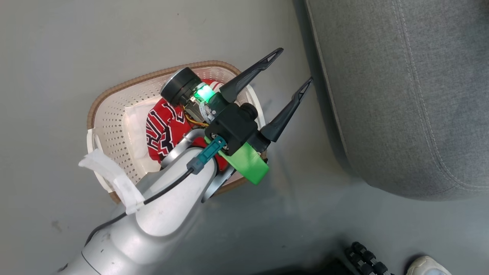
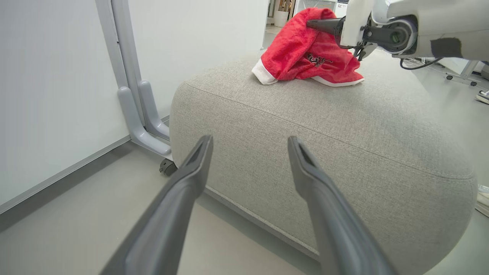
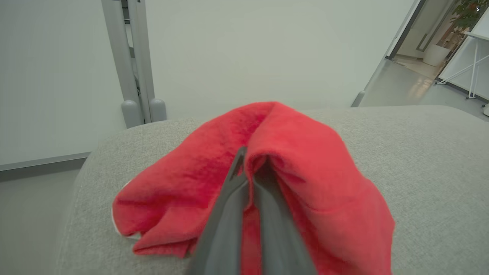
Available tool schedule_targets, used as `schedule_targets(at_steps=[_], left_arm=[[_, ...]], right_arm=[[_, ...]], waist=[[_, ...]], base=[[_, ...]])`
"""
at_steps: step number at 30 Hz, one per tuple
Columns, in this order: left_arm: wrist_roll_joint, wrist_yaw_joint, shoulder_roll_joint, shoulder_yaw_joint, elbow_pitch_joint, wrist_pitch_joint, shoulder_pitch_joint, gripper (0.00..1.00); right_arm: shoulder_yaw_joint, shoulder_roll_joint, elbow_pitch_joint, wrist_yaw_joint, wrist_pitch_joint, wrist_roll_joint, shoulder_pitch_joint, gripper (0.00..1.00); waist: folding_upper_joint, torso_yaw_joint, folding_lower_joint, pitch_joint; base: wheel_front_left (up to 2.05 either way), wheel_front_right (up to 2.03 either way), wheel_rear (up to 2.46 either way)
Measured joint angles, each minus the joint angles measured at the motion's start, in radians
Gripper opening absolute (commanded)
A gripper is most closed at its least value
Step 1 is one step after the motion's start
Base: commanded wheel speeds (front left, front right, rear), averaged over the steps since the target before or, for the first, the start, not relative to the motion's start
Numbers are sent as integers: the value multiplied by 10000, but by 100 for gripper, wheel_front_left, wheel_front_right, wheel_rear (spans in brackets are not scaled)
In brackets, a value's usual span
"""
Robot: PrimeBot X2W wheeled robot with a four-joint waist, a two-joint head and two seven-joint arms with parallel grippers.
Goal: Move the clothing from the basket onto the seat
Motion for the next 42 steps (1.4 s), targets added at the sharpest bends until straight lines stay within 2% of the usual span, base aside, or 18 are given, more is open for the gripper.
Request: schedule_targets(at_steps=[4,5,6,12,17,28,34,42], left_arm=[[0,2,-13,113,-29,2,3,100],[-2,4,-29,163,-50,0,8,100],[-2,6,-44,217,-61,0,14,100],[-17,13,-88,497,-107,-13,334,100],[-46,90,-128,874,-196,-13,806,100],[-159,251,-119,2104,-341,-13,2456,100],[-201,366,-125,2989,-474,-13,3330,100],[-196,445,-244,4207,-667,-13,4236,100]], right_arm=[[6,77,205,0,0,-8,195,0],[8,100,244,0,0,-8,235,30],[13,134,245,0,0,-12,291,100],[123,405,-105,0,0,-174,1021,100],[305,665,-685,0,0,-240,2290,100],[1099,1124,-2755,0,0,-205,4833,100],[1682,1590,-3889,0,-2,-77,5707,100],[2468,2105,-4832,0,0,-42,6520,100]], waist=[[0,17,0,-64],[0,15,0,-90],[0,14,0,-129],[0,7,0,-514],[0,-6,0,-1080],[0,54,0,-2753],[0,301,-1,-3599],[0,1018,-1,-4388]], base=[[0,0,0],[0,0,0],[0,0,0],[0,0,0],[0,0,0],[0,0,0],[0,0,0],[0,0,0]])
